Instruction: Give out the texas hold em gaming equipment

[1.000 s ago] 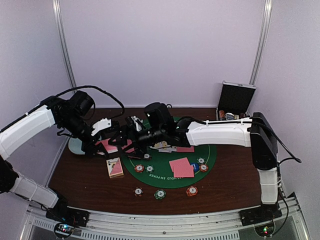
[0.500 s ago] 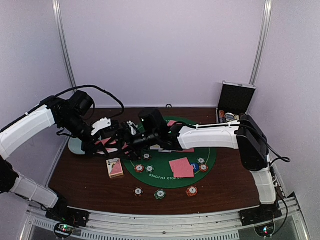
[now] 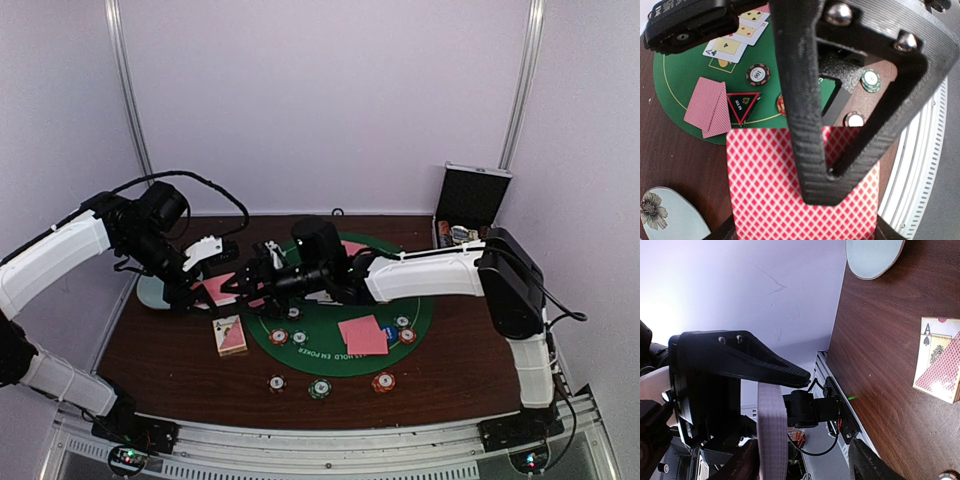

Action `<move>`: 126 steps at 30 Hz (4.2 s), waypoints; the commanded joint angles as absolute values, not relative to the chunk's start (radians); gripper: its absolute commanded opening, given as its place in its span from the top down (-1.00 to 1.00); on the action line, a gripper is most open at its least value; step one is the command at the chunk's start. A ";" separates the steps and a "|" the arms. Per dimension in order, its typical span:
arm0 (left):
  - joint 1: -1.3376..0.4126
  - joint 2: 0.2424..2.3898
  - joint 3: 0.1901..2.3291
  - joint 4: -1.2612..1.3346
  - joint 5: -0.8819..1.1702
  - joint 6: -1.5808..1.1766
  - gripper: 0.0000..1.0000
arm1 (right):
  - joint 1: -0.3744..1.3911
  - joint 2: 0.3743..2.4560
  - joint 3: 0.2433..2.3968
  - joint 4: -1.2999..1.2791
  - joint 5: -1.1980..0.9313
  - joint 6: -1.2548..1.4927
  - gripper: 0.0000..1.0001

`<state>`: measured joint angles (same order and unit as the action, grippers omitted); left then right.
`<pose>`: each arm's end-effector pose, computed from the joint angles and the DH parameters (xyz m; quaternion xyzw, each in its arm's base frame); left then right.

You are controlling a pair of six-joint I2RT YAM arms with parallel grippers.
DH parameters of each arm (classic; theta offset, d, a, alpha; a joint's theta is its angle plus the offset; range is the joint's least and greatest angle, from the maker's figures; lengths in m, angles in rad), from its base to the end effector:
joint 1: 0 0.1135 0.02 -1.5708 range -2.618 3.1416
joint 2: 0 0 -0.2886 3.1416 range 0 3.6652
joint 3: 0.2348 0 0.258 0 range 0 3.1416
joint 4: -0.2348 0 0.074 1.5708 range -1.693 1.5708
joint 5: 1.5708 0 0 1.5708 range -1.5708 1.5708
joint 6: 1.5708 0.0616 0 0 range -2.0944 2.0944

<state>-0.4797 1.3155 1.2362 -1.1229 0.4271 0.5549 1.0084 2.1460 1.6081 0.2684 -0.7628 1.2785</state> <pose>0.2090 -0.1375 0.3114 0.5089 0.8158 -0.2015 0.1868 0.2506 0.4774 0.2471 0.1240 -0.7621 -0.6344 0.0365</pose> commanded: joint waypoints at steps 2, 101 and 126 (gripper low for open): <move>-0.480 1.281 1.260 -1.093 0.457 0.567 1.00 | 0.975 2.100 1.554 0.198 -0.741 1.257 -0.20; -0.480 1.281 1.243 -1.093 0.456 0.589 1.00 | 0.942 1.894 1.460 0.229 -0.856 1.306 0.70; -0.480 1.285 1.241 -1.094 0.457 0.591 1.00 | 0.939 1.856 1.467 0.155 -0.877 1.269 0.94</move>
